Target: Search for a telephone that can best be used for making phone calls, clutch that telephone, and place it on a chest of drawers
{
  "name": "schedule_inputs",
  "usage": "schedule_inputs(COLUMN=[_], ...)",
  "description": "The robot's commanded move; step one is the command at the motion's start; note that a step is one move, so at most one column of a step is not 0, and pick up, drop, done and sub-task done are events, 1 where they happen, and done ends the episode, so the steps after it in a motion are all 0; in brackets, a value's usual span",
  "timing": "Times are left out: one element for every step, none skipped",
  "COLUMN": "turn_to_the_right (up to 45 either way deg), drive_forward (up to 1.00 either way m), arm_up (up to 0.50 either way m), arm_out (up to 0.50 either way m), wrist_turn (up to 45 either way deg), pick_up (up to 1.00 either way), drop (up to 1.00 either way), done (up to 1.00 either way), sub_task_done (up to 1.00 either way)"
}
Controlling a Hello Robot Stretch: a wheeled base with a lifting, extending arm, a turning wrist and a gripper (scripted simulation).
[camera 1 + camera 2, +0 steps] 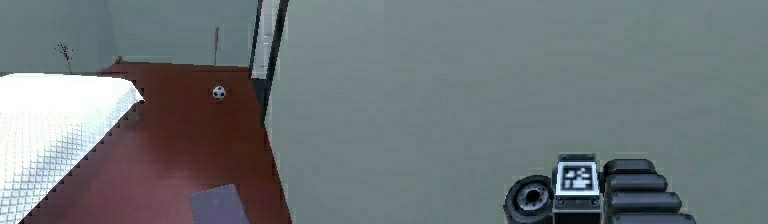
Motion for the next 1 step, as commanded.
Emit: schedule_inputs(turn_to_the_right=[0.0], drive_forward=[1.0], arm_up=[0.0], arm_out=[0.0], wrist_turn=[0.0], pick_up=[0.0], drop=[0.0], done=[0.0], sub_task_done=[0.0])
